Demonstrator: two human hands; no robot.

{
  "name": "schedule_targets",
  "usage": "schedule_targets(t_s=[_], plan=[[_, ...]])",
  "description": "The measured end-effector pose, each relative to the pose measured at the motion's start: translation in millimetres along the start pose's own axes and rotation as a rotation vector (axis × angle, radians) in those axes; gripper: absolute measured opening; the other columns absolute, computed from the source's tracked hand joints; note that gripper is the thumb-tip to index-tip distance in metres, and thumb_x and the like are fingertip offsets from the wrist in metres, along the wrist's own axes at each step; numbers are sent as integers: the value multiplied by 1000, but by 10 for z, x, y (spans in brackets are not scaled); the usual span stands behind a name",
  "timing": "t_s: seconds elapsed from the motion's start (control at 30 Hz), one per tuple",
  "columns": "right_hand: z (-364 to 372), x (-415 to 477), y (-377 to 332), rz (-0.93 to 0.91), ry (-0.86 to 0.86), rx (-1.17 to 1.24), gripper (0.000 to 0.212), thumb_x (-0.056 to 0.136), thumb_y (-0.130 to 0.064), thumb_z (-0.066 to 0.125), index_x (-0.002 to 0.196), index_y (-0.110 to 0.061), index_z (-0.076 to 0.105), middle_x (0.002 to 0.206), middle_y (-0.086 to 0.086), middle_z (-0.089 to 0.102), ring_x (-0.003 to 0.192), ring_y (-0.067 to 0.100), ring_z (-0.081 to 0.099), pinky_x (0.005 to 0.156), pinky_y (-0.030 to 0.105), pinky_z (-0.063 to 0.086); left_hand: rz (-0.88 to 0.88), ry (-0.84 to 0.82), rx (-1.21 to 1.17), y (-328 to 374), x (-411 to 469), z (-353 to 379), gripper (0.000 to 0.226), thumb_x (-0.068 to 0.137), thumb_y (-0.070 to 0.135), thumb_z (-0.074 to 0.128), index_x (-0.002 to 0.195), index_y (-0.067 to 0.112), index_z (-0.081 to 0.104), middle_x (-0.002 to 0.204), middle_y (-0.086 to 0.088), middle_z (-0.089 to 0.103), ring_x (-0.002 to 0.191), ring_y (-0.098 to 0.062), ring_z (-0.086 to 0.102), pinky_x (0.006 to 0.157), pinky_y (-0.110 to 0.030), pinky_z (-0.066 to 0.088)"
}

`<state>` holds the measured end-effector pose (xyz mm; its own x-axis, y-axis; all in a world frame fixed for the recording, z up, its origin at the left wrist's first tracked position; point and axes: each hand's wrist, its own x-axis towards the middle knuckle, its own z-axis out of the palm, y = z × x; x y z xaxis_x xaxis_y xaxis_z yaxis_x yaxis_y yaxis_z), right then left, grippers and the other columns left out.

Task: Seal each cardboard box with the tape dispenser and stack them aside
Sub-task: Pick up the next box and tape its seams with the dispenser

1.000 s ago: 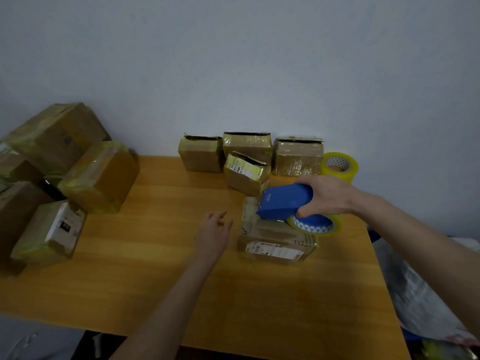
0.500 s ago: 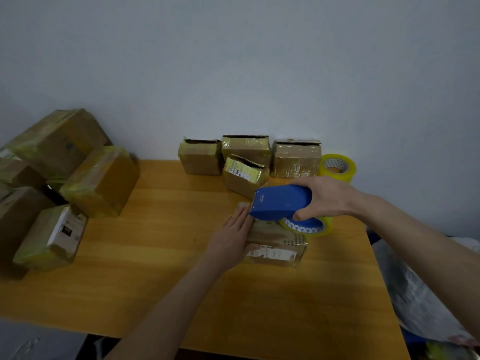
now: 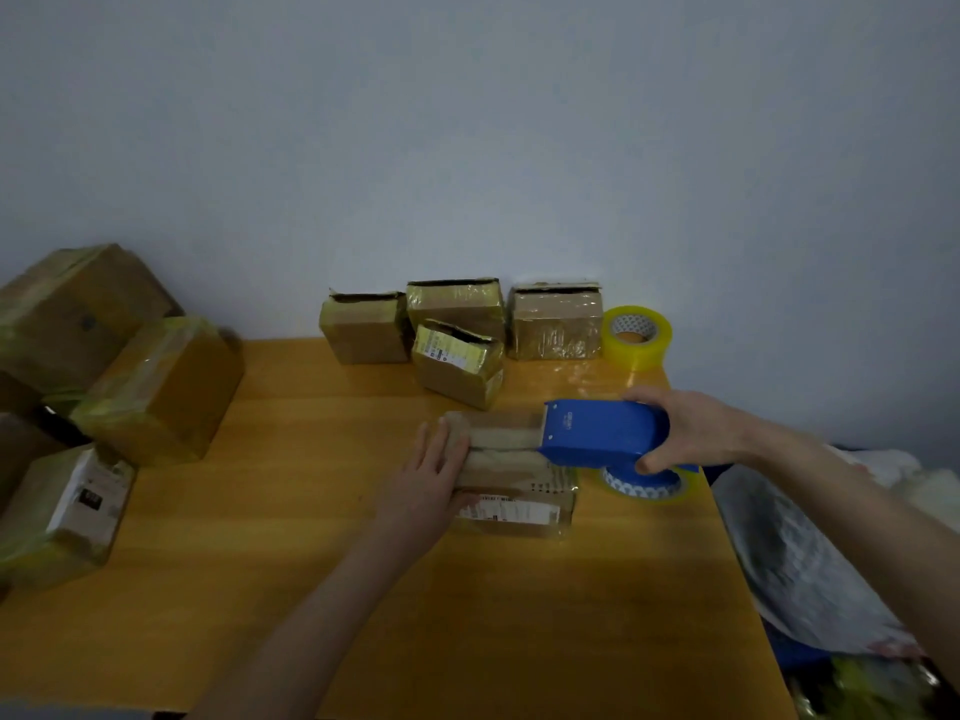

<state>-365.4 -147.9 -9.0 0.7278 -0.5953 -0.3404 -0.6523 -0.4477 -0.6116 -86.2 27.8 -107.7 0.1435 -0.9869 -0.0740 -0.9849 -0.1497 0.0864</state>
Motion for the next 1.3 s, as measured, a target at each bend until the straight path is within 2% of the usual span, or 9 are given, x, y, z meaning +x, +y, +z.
schedule_targets(t_s=[0.1, 0.2, 0.27, 0.33, 0.43, 0.6, 0.83, 1.2, 1.3], plan=[[76, 76, -14, -18, 39, 85, 60, 70, -12, 80, 118, -30, 50, 107, -6, 59, 95, 11, 60, 76, 21, 48, -26, 52, -181, -33, -46, 24, 70, 97, 40, 47, 153, 25, 8, 160, -2, -12, 140, -25, 29, 103, -36, 43], [213, 209, -178, -52, 48, 80, 63, 69, -14, 81, 121, -27, 48, 108, -5, 58, 96, 14, 59, 74, 20, 49, -55, 106, -201, -218, -122, -6, 68, 95, 36, 53, 152, 22, 18, 160, 3, 1, 133, -23, 42, 92, -34, 50], [308, 296, -293, -66, 38, 67, 66, 68, -19, 82, 123, -26, 46, 109, -4, 57, 97, 15, 60, 78, 27, 53, -80, 135, -187, -382, -174, -47, 71, 92, 37, 58, 151, 19, 23, 160, 0, 9, 137, -25, 36, 99, -37, 46], [342, 358, -375, -80, 21, 44, 64, 67, -21, 83, 119, -26, 46, 107, -4, 58, 95, 15, 60, 81, 33, 56, -46, 130, -56, -429, -155, -119, 81, 88, 49, 59, 152, 18, 20, 160, -2, 11, 145, -25, 18, 116, -43, 25], [277, 414, -441, -101, -4, -77, 62, 65, -26, 84, 115, -26, 46, 104, -4, 59, 92, 14, 60, 80, 34, 56, 33, 56, 62, -277, -2, -233, 97, 85, 62, 52, 152, 19, -4, 157, 3, -13, 145, -15, -13, 120, -39, -3], [220, 453, -499, -108, -17, -210, 65, 67, -34, 81, 120, -29, 44, 104, -5, 59, 91, 13, 59, 77, 30, 55, 40, -76, 83, -183, 51, -212, 80, 95, 56, 34, 151, 18, -8, 152, 2, -22, 146, -14, -11, 120, -33, -2], [238, 469, -464, -154, -21, -103, 64, 71, -30, 81, 125, -33, 47, 106, -10, 56, 95, 10, 56, 73, 21, 46, 55, -76, 164, -146, 7, -150, 64, 97, 56, 19, 141, 35, -22, 156, -2, -23, 146, -20, -14, 121, -41, 0], [208, 401, -291, -155, -62, 2, 57, 74, -15, 78, 121, -31, 50, 106, -4, 59, 94, 12, 59, 77, 23, 52, 109, -27, 151, -238, -11, -93, 64, 100, 49, 28, 141, 38, -20, 157, -2, -18, 147, -21, -8, 120, -38, -1], [144, 356, -190, -136, -55, 12, 56, 73, -14, 78, 117, -34, 50, 103, -7, 60, 90, 8, 61, 70, 17, 50, 103, -6, 179, -269, -16, -85, 63, 100, 48, 28, 141, 38, -19, 158, -1, -15, 148, -21, -4, 120, -37, 2]])
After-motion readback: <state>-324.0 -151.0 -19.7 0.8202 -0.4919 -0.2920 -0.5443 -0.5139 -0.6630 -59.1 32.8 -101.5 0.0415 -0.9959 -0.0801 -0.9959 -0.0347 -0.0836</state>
